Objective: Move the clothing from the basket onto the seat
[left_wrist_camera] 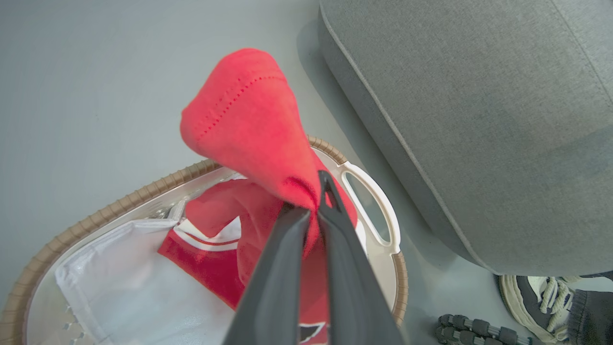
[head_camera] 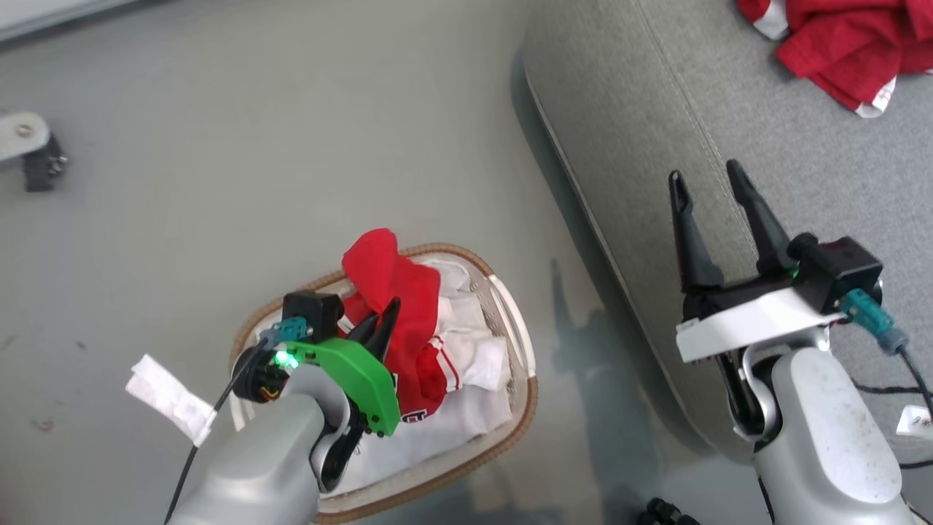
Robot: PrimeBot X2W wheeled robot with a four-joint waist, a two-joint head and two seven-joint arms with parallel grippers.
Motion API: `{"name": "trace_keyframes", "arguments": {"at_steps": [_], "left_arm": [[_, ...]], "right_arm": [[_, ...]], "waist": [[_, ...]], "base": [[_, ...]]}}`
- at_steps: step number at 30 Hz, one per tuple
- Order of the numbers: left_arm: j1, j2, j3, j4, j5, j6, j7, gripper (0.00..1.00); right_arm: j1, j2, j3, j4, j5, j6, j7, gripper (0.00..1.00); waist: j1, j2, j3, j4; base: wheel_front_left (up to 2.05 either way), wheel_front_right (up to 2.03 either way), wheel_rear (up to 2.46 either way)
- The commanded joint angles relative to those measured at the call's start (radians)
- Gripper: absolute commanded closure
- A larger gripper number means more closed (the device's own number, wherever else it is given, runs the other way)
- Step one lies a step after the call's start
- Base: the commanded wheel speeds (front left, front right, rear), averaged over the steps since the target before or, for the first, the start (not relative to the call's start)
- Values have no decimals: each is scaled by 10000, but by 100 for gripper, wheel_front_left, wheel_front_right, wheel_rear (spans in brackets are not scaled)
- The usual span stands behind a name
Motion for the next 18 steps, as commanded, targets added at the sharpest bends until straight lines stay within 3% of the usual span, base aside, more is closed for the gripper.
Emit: {"name": "trace_keyframes", "arguments": {"at_steps": [1,18], "left_arm": [[439,57,220,-182,241,-25,-20,100],[2109,-78,3029,-3451,2509,-25,-16,100]], "right_arm": [[289,-41,40,101,-72,-10,-20,0],[1639,-42,326,894,-274,-10,-20,0]], "waist": [[0,-1,-1290,983],[0,-1,-3888,2310]], "base": [[0,0,0],[0,0,0]]}}
